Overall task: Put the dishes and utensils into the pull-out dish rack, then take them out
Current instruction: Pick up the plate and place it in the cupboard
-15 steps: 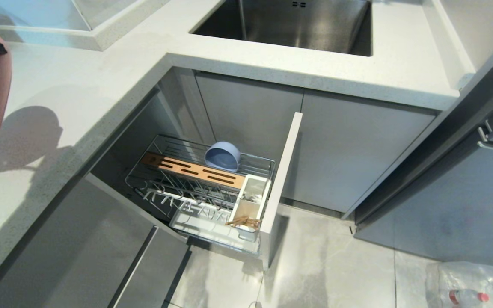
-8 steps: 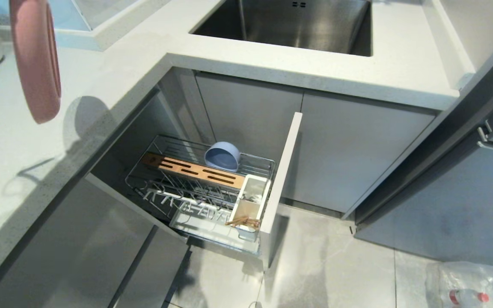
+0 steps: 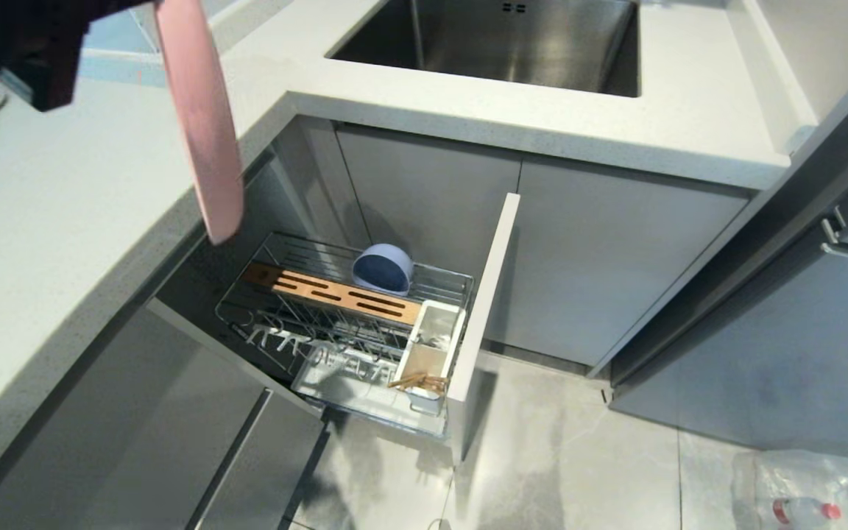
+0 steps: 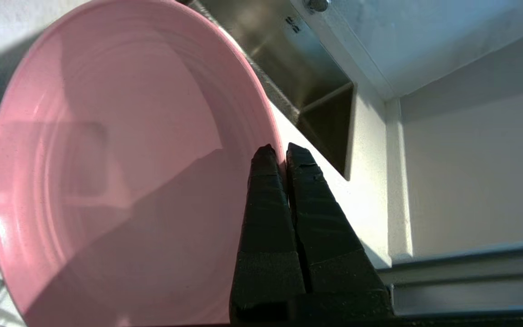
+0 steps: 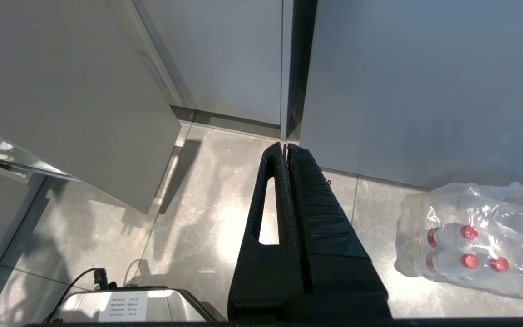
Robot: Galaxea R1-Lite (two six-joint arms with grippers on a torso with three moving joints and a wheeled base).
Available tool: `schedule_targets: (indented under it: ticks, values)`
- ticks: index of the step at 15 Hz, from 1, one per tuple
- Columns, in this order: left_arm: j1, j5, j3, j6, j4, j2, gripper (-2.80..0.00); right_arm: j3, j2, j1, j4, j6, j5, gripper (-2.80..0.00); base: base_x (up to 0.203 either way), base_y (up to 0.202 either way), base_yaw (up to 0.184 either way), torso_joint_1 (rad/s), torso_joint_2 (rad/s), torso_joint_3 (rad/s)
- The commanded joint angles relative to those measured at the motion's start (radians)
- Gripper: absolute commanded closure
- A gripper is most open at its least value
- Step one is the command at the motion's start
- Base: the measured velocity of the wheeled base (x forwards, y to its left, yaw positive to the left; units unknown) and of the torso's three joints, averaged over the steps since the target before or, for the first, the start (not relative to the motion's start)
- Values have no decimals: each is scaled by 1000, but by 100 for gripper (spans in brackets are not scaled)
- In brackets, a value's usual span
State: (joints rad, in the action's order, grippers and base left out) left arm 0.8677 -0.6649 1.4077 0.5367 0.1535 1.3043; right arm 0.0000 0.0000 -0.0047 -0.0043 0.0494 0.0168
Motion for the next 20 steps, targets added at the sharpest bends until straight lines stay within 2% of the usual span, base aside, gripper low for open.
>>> schedule_targets:
  ticks: [1,3,4,6,9,11,15,20]
  values:
    - [51,-84,-40,9,79,87,0,0,2,0,0,0,0,0,0,0,0,0,0,0]
    - [56,-168,-57,52,161,161,0,0,2,0,0,0,0,0,0,0,0,0,0,0]
    - [55,-215,-60,97,178,193,0,0,2,0,0,0,0,0,0,0,0,0,0,0]
    - [40,-301,-64,219,178,241,0,0,2,0,0,0,0,0,0,0,0,0,0,0]
    - [6,-387,-74,312,185,297,0,0,2,0,0,0,0,0,0,0,0,0,0,0]
    - [-23,-403,-75,386,186,329,0,0,2,0,0,0,0,0,0,0,0,0,0,0]
    - [-45,-414,-76,463,188,389,0,0,2,0,0,0,0,0,0,0,0,0,0,0]
    - [-62,-438,-131,606,189,447,0,0,2,0,0,0,0,0,0,0,0,0,0,0]
